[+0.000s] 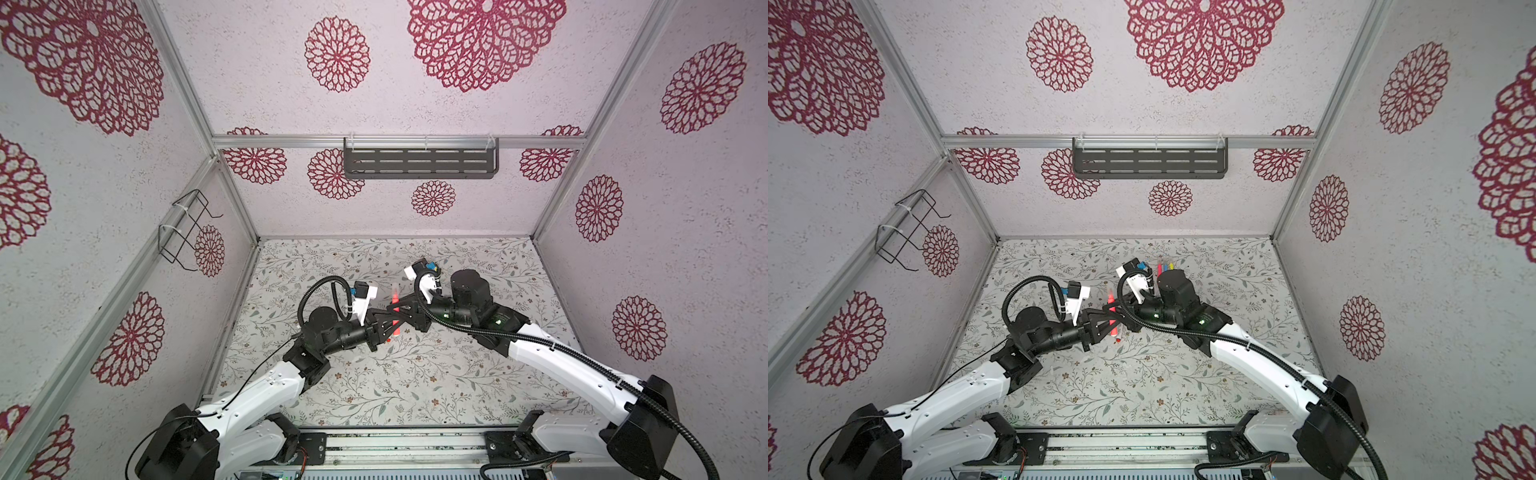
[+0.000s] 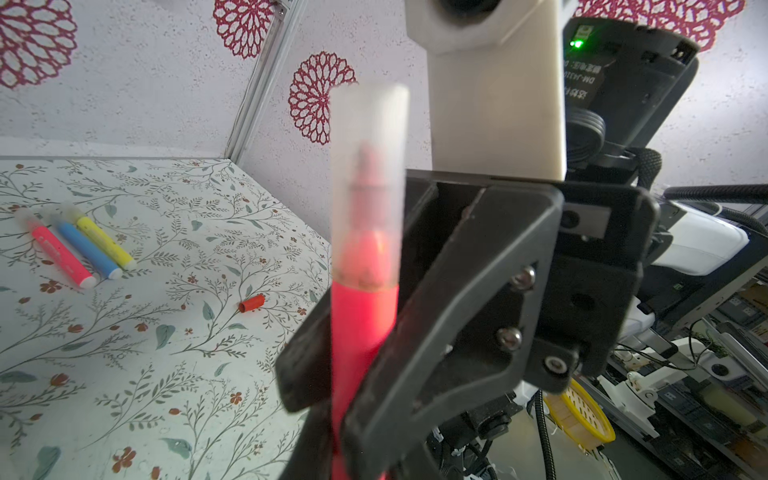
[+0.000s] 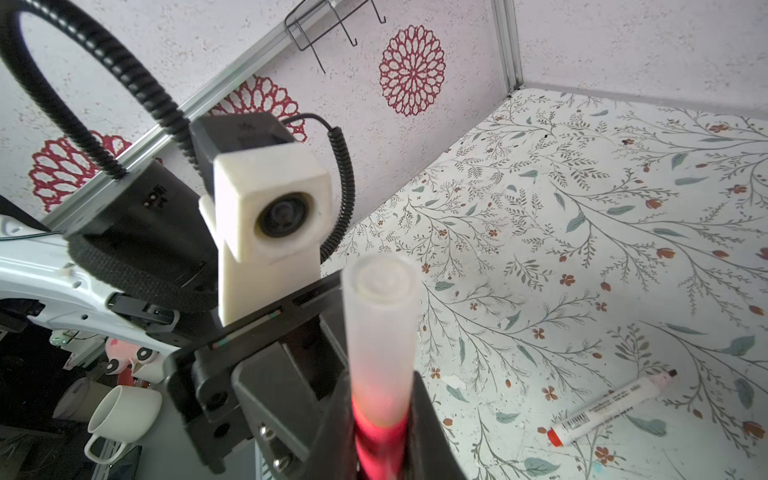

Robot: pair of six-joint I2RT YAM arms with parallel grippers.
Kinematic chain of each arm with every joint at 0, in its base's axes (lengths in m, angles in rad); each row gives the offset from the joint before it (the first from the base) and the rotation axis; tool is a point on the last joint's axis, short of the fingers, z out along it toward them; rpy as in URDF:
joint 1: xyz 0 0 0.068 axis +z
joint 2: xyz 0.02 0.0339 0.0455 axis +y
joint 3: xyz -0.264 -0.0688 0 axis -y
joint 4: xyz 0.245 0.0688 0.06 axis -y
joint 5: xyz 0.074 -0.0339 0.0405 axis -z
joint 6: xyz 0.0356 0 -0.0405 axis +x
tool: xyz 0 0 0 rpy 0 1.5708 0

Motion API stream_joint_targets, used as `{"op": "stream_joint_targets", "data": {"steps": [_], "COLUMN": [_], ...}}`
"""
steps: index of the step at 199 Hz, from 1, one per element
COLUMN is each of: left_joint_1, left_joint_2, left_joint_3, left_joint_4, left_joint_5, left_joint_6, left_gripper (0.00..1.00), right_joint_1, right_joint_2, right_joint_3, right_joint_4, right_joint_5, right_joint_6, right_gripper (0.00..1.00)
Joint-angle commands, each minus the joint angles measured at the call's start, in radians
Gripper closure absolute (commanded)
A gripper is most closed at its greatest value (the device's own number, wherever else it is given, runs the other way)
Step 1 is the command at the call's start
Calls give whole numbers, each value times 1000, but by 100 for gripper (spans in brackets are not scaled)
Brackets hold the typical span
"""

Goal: Insert the pens into the pen caps
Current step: 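Grasp the capped pink highlighter with the right gripper from the left gripper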

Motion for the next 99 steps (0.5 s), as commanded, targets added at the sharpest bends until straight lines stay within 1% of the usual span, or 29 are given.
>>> {"op": "stream_joint_targets", "data": {"steps": [1,3,6,15,19,24,40,51,79,99], "left_joint_1": [-8,-9,-9,-12,-11,-13,-13,-13,-13,-13], "left_joint_2": [-15,-15,-16,-19,-22,-29,-69,-103,-164,-179], "left_joint_3": [26,28,29,35,36,34,4,-17,-39,-45], "left_joint_4": [4,-1,-9,-39,-52,-67,-62,-57,-89,-97], "left_joint_5": [-39,-44,-52,-83,-102,-129,-189,-220,-256,-258], "left_joint_6": [38,40,43,51,51,58,69,75,101,104], "left_gripper": [82,80,73,49,44,41,37,35,35,35], "right_joint_1": [31,32,33,39,44,50,79,95,126,132], "right_joint_2": [-40,-42,-45,-57,-65,-77,-128,-161,-247,-302], "right_joint_3": [-14,-15,-16,-18,-20,-22,-48,-66,-137,-189], "right_joint_4": [22,23,25,26,25,26,34,41,107,161], "right_joint_5": [3,6,10,32,50,78,206,268,374,412], "right_joint_6": [-5,-6,-10,-24,-32,-46,-97,-129,-176,-190], "right_gripper": [100,100,100,100,100,100,100,100,100,100]}}
